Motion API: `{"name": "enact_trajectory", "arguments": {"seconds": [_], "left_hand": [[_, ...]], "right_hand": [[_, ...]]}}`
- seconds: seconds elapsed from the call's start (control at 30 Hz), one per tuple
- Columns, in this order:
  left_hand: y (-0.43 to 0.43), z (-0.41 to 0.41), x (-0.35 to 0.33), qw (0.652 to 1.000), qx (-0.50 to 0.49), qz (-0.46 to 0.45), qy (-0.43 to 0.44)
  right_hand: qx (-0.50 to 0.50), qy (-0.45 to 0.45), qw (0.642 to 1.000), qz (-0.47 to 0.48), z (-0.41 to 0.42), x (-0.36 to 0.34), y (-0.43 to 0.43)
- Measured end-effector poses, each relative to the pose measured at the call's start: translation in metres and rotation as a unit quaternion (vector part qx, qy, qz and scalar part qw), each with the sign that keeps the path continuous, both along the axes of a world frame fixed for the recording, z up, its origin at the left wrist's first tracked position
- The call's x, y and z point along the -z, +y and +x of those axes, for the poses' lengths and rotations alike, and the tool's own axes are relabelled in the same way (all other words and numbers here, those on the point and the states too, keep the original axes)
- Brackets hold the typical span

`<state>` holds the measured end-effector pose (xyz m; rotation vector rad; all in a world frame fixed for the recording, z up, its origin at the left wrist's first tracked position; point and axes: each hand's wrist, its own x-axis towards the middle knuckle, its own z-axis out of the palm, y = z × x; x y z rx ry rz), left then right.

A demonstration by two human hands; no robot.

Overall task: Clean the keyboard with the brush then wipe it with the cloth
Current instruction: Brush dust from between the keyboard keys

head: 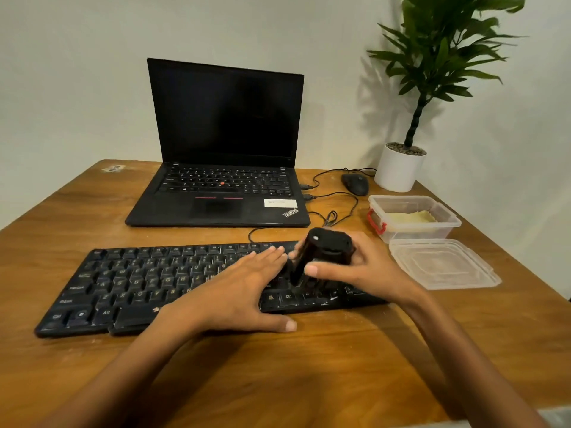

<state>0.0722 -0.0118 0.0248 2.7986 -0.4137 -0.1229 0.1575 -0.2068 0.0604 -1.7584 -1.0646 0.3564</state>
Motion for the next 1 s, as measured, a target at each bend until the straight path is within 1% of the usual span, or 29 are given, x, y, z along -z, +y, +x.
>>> {"name": "enact_trajectory", "arguments": {"seconds": [0.07, 0.1, 0.17, 0.23, 0.3, 0.37, 0.47, 0.57, 0.63, 0.7, 0.77, 0.83, 1.0], "left_hand": [[-0.002, 0.0, 0.002, 1.0, 0.006, 0.01, -0.008], [-0.001, 0.0, 0.003, 1.0, 0.009, 0.017, -0.01], [0.003, 0.0, 0.003, 1.0, 0.014, 0.023, -0.005], [0.005, 0.001, 0.003, 0.999, 0.018, 0.026, -0.002], [0.004, 0.001, 0.003, 0.999, 0.022, 0.03, -0.003], [0.002, 0.001, 0.003, 0.999, 0.022, 0.028, -0.004], [0.004, 0.0, 0.001, 1.0, 0.023, 0.02, 0.004], [0.006, 0.0, 0.001, 1.0, 0.024, 0.017, 0.01], [0.005, 0.0, 0.001, 0.999, 0.026, 0.015, 0.013], [0.006, 0.0, 0.0, 0.999, 0.028, 0.013, 0.012], [0.006, 0.001, 0.001, 1.0, 0.028, 0.008, 0.007], [0.007, 0.001, 0.002, 1.0, 0.029, 0.0, 0.004], [0.006, 0.0, 0.002, 1.0, 0.029, 0.006, 0.008]], "right_hand": [[-0.04, 0.015, 0.999, -0.028, -0.001, 0.004, -0.009], [-0.038, 0.022, 0.998, -0.038, 0.002, 0.004, -0.018], [0.006, 0.045, 0.998, -0.048, 0.012, -0.004, -0.038], [0.031, 0.023, 0.997, -0.063, 0.02, -0.012, -0.051], [0.015, 0.002, 0.999, -0.038, 0.015, -0.018, -0.043], [0.003, 0.001, 1.0, -0.022, 0.005, -0.017, -0.024], [0.012, -0.031, 0.997, -0.076, -0.001, -0.004, -0.01], [0.042, -0.014, 0.993, -0.109, 0.01, -0.008, -0.029], [0.055, -0.019, 0.991, -0.122, 0.015, -0.019, -0.038], [0.039, -0.036, 0.993, -0.106, 0.009, -0.026, -0.027], [0.0, -0.043, 0.995, -0.095, -0.002, -0.023, -0.007], [-0.023, -0.038, 0.994, -0.103, -0.011, -0.015, 0.003], [0.038, 0.0, 0.99, -0.133, 0.009, -0.023, -0.031]]}}
